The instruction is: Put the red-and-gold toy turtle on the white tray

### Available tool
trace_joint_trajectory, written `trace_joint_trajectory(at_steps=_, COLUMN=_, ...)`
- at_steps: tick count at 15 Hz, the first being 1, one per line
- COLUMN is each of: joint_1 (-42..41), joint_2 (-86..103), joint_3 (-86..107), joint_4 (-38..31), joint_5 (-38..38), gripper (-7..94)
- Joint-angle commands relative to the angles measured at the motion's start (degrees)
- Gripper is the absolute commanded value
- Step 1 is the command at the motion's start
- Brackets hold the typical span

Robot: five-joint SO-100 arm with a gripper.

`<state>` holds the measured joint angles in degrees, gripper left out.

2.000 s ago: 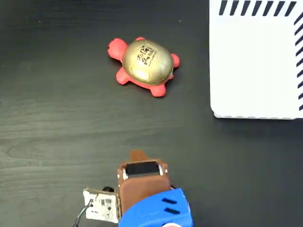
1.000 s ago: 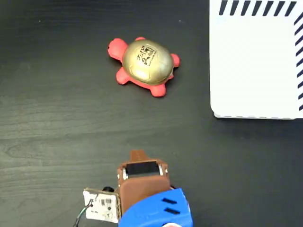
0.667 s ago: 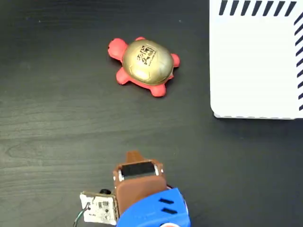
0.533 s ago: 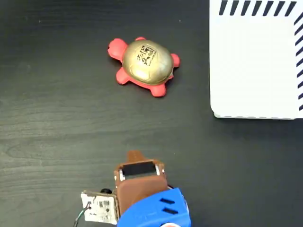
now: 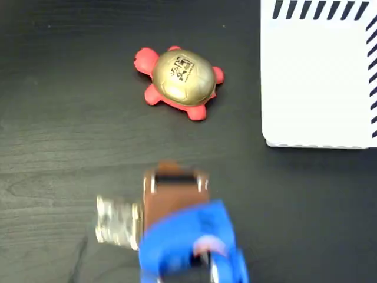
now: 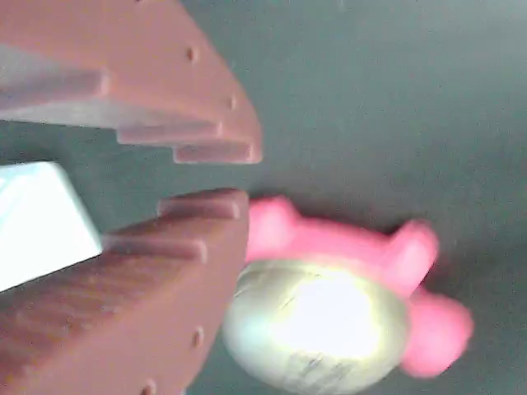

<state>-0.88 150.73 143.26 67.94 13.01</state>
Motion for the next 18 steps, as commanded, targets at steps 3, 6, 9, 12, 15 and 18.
trace_joint_trajectory(at_steps=3, joint_1=7.12, joint_2=-31.82, joint_3=-25.93, joint_4=2.99, joint_5=6.33, gripper=0)
trace_joint_trajectory(at_steps=6, joint_1=7.03, joint_2=-45.70, joint_3=-39.29, joint_4=8.44, joint_5=9.67, gripper=0)
trace_joint_trajectory(at_steps=9, joint_1=5.80, joint_2=-57.92, joint_3=-50.45, joint_4=14.15, joint_5=10.63, gripper=4)
trace_joint_trajectory(at_steps=12, joint_1=5.27, joint_2=-60.64, joint_3=-52.91, joint_4=13.54, joint_5=10.81, gripper=46)
trace_joint_trajectory(at_steps=15, joint_1=4.48, joint_2=-61.79, joint_3=-52.47, joint_4=13.27, joint_5=11.51, gripper=62)
trace_joint_trajectory(at_steps=18, joint_1=4.39, joint_2=-66.09, joint_3=-54.93, joint_4=13.97, joint_5=12.22, gripper=68)
